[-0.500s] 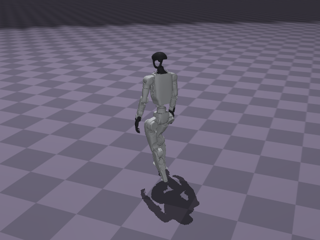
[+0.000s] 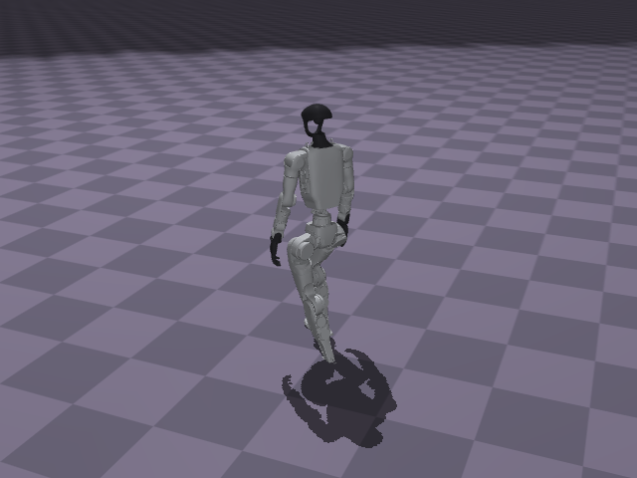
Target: Walk
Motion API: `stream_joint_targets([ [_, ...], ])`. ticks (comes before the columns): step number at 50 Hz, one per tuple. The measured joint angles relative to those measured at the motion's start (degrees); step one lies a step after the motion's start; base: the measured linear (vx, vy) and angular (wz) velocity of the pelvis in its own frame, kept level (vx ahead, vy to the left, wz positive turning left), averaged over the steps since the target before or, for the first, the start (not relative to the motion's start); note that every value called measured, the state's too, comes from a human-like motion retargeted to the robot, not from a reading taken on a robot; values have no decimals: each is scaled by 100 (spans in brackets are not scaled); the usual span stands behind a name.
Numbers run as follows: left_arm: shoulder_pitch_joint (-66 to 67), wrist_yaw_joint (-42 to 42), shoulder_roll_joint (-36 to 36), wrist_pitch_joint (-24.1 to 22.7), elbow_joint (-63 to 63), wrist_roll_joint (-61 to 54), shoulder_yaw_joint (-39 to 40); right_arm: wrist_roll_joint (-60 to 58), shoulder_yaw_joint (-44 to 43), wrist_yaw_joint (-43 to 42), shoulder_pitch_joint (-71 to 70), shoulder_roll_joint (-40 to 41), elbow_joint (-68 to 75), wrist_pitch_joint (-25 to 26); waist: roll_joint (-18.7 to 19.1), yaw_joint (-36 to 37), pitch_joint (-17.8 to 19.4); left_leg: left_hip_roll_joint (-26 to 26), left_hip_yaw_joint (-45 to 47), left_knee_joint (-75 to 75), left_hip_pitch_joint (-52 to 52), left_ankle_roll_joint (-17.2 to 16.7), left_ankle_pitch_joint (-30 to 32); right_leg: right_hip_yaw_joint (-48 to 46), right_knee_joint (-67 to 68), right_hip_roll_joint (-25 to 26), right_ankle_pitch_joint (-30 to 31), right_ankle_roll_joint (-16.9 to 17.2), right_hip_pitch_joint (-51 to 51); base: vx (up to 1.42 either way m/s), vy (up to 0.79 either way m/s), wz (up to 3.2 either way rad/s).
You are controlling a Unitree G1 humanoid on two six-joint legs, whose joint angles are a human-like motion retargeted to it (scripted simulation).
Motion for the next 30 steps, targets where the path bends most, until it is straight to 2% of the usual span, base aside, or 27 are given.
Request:
stream_joint_targets([
  [20, 118, 14, 45, 7, 75, 33, -18, 131, -83, 124, 168, 79, -8, 5, -112, -19, 46, -20, -75, 278, 38, 22, -221, -325, 561, 14, 24, -30, -626, 0, 0, 0],
  [30, 164, 28, 81, -31, 85, -2, -18, 222, -138, 225, 393, 112, -8, 13, -75, -44, 86, 40, -188, 686, 3, 40, -496, -443, 351, 116, 180, 53, -874, 4, 0, 6],
])
